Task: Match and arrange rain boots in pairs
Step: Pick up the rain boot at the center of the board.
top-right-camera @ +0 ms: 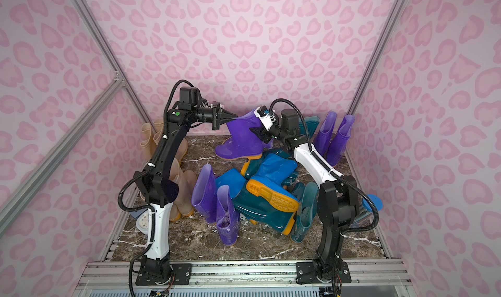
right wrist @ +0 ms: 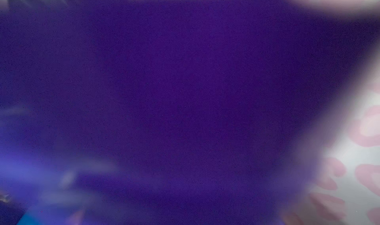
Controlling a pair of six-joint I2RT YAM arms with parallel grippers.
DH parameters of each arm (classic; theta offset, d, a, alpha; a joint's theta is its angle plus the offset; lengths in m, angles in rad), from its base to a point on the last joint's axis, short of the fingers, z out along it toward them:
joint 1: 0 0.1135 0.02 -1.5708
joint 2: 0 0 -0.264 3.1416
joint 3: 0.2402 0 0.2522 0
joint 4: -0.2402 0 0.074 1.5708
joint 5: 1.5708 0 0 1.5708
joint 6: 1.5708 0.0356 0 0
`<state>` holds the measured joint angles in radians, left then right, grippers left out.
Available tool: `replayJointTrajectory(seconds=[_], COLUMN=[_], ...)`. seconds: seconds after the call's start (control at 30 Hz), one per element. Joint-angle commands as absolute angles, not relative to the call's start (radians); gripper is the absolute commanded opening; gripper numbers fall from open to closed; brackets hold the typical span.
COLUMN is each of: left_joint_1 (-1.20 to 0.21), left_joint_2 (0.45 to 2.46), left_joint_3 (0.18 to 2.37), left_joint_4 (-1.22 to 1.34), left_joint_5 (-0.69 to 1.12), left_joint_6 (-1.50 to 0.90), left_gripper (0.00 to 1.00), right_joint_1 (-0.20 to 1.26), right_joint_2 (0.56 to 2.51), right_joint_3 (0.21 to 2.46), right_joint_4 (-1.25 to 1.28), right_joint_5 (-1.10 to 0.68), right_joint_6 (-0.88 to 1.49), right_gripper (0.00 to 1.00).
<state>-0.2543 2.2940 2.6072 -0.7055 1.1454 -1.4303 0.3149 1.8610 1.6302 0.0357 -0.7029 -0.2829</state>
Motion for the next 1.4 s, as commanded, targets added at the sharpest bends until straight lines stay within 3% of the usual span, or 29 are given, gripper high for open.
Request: replayJointTrajectory(seconds=[0.0, 0.03, 0.1, 0.33, 0.53, 0.7, 0.8, 1.0, 1.37], left_joint_1=[-0.256, -0.256, -0.251, -0.204, -0.197, -0.226, -0.24, -0.247, -0.232], left_joint_2=[2.273, 2.273, 2.278, 2.116, 1.956, 2.084, 2.193, 2.314, 2.325], left_joint_3=[2.607, 2.608, 2.611, 2.427, 2.192, 2.36, 2.469, 2.513, 2.575], left_joint_4=[-0.66, -0.655, -0.634, -0.676, -0.56, -0.685, -0.702, -0.75, -0.736], left_joint_5=[1.183, 1.179, 1.167, 0.944, 0.78, 0.805, 0.859, 0.864, 0.851], left_joint_6=[-1.395, -1.396, -1.406, -1.327, -1.348, -1.302, -1.299, -1.262, -1.191], left_gripper=[0.2, 0.24, 0.45, 0.88, 0.91, 0.95, 0.95, 0.95, 1.0], right_joint_1=[0.326, 0.333, 0.349, 0.38, 0.426, 0.515, 0.527, 0.557, 0.561], right_joint_2=[1.834, 1.816, 1.776, 1.756, 1.779, 1.842, 1.901, 1.935, 2.017], right_joint_3=[1.58, 1.544, 1.466, 1.456, 1.518, 1.494, 1.497, 1.422, 1.491], right_joint_4=[0.101, 0.144, 0.236, 0.346, 0.314, 0.348, 0.345, 0.434, 0.334], right_joint_5=[-0.769, -0.752, -0.633, -0.2, -0.029, 0.05, 0.006, 0.02, -0.003], right_joint_6=[-0.224, -0.19, -0.111, 0.234, 0.387, 0.347, 0.359, 0.346, 0.328], right_gripper=[0.0, 0.0, 0.0, 0.0, 0.0, 0.0, 0.0, 0.0, 0.0])
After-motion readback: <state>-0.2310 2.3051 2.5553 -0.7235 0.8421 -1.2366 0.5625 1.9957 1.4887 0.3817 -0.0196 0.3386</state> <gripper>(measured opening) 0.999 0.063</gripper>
